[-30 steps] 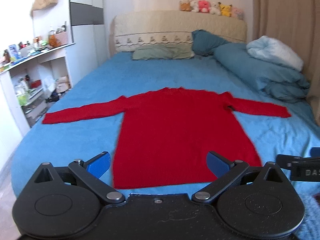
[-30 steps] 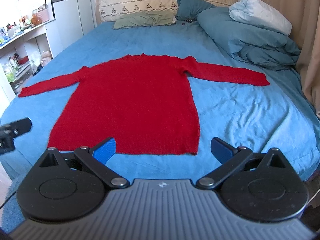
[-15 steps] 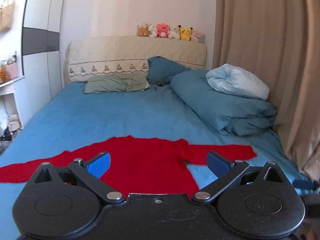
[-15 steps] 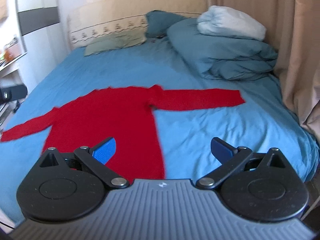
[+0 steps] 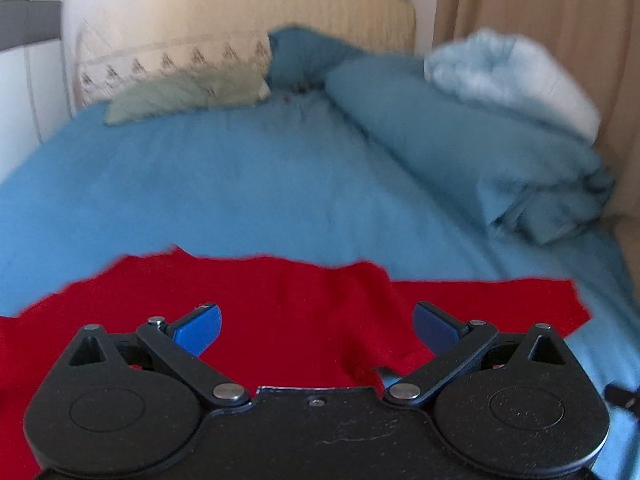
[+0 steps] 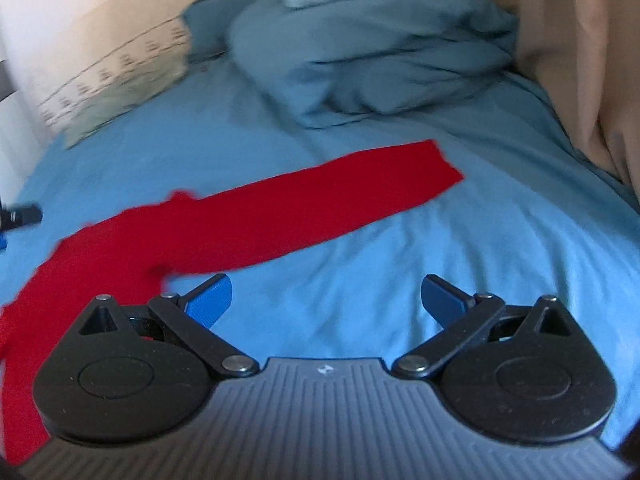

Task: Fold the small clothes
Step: 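Reach the right gripper to a sweater sleeve cuff and close on it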

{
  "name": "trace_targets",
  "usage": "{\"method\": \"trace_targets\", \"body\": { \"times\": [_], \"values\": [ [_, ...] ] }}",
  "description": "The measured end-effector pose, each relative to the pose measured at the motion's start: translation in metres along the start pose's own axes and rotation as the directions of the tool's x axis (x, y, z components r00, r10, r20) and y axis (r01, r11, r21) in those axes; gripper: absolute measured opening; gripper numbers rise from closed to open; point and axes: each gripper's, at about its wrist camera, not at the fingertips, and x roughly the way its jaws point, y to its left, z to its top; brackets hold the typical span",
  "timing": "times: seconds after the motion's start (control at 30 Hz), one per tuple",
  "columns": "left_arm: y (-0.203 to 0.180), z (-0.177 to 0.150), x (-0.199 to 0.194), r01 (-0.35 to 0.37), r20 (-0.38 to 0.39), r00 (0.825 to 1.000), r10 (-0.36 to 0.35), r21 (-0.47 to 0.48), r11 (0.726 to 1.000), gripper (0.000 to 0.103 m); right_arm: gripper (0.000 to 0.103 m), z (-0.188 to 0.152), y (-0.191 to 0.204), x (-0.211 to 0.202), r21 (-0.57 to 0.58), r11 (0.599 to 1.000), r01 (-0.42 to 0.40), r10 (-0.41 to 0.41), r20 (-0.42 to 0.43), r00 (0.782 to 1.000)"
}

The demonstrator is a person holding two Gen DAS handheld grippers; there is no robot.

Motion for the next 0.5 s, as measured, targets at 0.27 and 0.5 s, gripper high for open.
{"method": "trace_targets", "body": {
  "times": [0.27,0.5],
  "values": [
    [0.001,-0.018,0.103,-0.063,-0.130,0.990,0.062,-0.005,0.998,0.103,0.103,0.010,-0.038,0.107,0.160,0.986,0.053,-0.064,0.061,0.996],
    [0.015,-0.019,0.156,-0.136,-0.286,0.951,0.121,-0.036,0.990,0.103,0.079,0.023,-0.056,0.154,0.247,0.957,0.149,-0.159,0.021,0.987]
  ]
}}
